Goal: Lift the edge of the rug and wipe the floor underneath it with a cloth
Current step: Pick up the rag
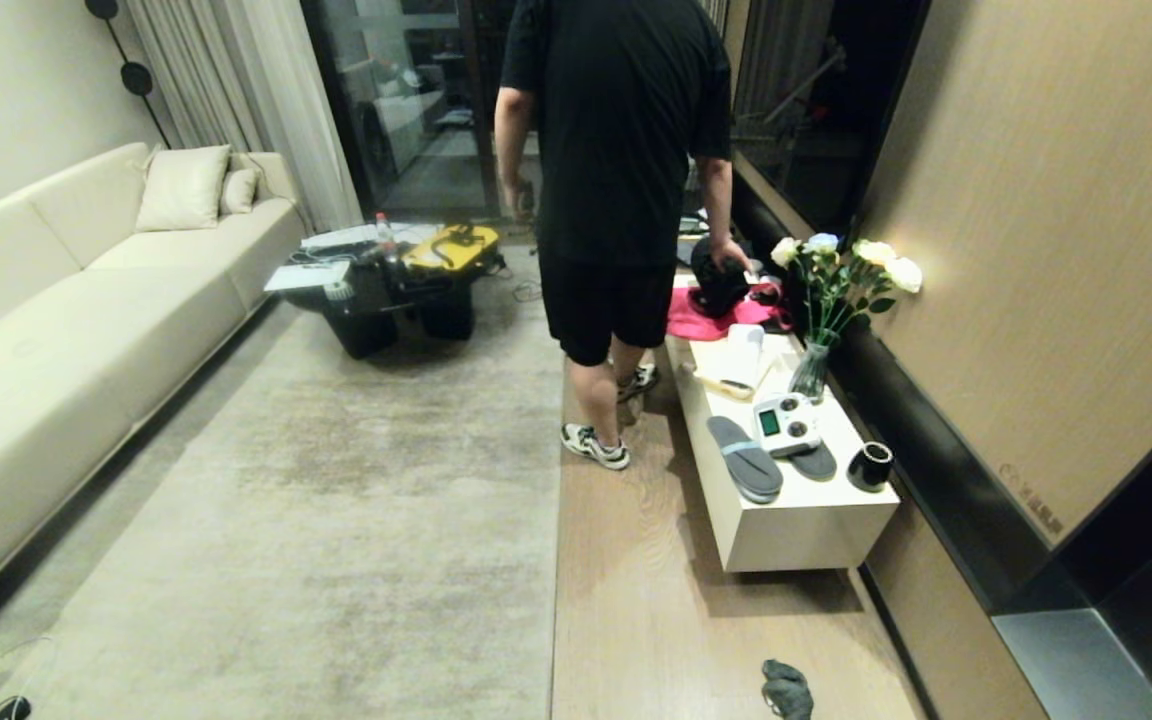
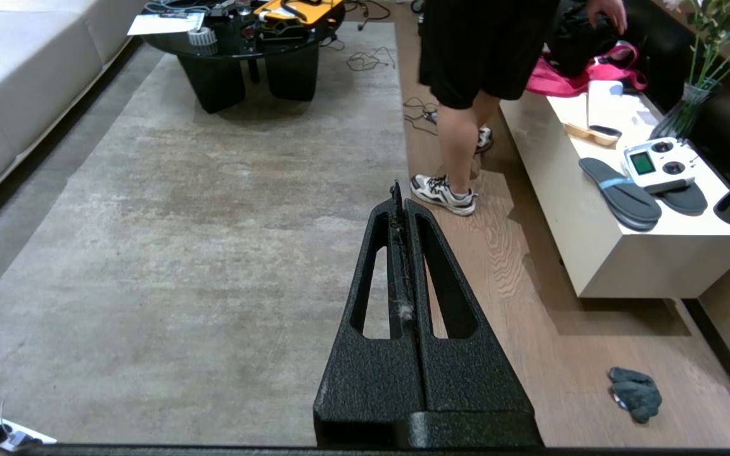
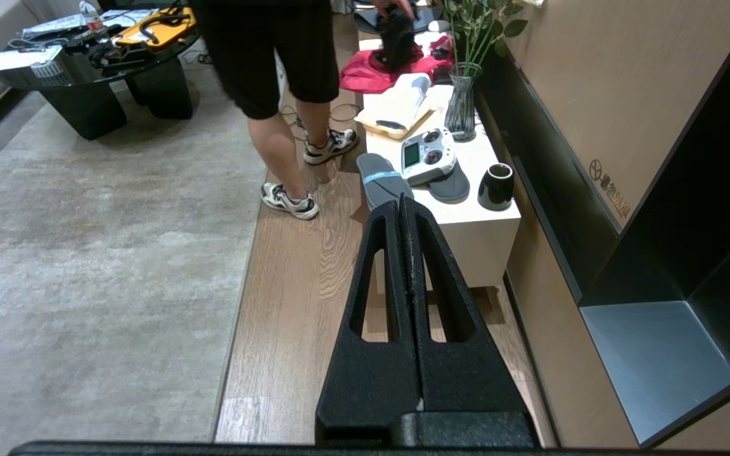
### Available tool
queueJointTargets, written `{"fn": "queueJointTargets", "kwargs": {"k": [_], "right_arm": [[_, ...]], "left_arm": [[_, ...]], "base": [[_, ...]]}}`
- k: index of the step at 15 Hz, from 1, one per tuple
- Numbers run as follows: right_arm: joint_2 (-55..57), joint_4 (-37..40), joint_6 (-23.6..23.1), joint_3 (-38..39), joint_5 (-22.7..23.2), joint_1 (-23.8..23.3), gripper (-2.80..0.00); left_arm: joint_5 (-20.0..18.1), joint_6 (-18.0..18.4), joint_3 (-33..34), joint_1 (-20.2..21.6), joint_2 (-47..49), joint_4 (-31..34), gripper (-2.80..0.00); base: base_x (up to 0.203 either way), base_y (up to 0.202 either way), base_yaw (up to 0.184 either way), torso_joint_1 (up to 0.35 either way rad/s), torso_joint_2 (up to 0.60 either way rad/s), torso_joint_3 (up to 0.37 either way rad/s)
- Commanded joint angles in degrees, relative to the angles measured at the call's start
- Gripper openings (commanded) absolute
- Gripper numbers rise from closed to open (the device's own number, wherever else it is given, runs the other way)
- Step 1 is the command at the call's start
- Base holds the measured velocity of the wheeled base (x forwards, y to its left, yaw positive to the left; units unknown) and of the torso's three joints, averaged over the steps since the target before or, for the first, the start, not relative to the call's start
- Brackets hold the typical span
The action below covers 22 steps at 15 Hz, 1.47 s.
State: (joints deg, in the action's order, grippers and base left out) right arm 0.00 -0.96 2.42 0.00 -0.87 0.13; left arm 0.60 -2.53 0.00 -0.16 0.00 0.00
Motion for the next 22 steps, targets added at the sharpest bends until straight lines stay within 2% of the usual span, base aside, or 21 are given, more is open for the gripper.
{"fn": "queueJointTargets", "kwargs": {"k": [1, 22], "right_arm": [[0.1, 0.0, 0.0, 0.0, 0.0, 0.0, -2.8], [0.1, 0.0, 0.0, 0.0, 0.0, 0.0, -2.8]], "left_arm": [[-0.1, 0.0, 0.0, 0.0, 0.1, 0.0, -2.8], [0.0, 0.0, 0.0, 0.0, 0.1, 0.0, -2.8]], "base": [[0.0, 0.0, 0.0, 0.0, 0.0, 0.0], [0.0, 0.0, 0.0, 0.0, 0.0, 0.0]]}}
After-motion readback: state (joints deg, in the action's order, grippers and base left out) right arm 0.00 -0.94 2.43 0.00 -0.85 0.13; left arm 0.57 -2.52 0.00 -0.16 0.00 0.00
